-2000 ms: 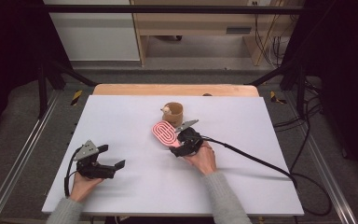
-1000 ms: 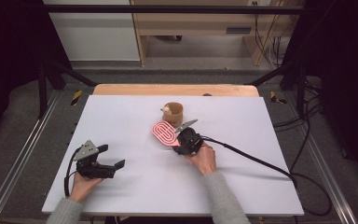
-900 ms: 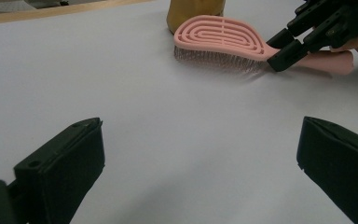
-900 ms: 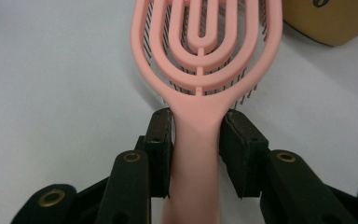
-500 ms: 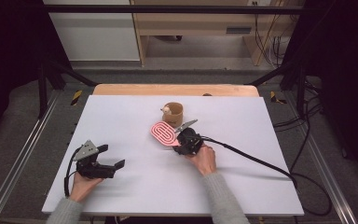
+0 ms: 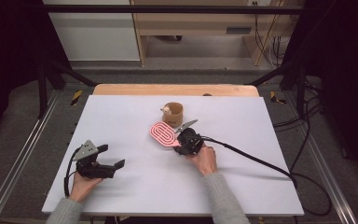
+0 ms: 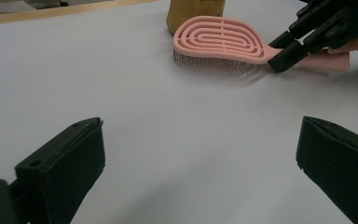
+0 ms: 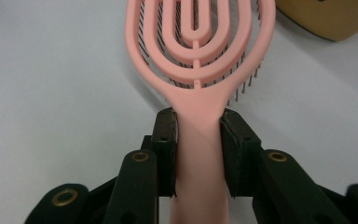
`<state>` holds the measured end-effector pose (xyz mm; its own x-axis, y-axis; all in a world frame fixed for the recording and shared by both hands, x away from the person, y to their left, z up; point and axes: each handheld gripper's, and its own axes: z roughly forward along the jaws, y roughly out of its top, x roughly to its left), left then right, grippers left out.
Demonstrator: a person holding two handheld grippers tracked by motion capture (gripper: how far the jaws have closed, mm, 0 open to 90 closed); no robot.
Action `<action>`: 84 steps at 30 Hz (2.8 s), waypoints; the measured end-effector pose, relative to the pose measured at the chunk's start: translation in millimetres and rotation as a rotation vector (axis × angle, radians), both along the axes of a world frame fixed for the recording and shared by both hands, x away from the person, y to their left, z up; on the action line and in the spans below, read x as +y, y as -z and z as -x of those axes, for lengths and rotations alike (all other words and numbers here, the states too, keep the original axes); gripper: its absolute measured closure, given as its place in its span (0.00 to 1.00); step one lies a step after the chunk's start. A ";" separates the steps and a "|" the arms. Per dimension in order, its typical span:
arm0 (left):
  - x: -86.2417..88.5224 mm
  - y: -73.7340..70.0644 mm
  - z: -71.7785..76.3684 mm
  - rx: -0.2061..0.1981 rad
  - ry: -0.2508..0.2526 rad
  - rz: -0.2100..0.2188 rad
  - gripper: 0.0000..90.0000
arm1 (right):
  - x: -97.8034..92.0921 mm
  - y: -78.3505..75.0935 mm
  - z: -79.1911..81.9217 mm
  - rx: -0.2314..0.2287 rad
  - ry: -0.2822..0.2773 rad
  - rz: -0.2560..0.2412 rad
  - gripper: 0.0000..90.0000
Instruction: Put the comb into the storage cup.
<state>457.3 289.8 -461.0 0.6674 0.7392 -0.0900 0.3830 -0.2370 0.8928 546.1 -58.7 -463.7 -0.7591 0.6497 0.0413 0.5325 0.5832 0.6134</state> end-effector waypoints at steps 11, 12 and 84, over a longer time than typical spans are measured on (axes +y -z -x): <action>0.3 -0.1 -0.1 0.000 -0.002 0.001 0.01 | -1.8 -6.0 4.4 -0.006 -0.019 -0.019 0.78; 0.3 -0.1 -0.1 0.000 -0.002 0.001 0.01 | -1.9 -7.0 5.4 -0.006 -0.016 -0.021 0.78; -20.1 -21.0 6.4 0.019 0.007 0.154 0.01 | -72.1 -56.0 53.7 -0.146 -0.011 -0.225 0.78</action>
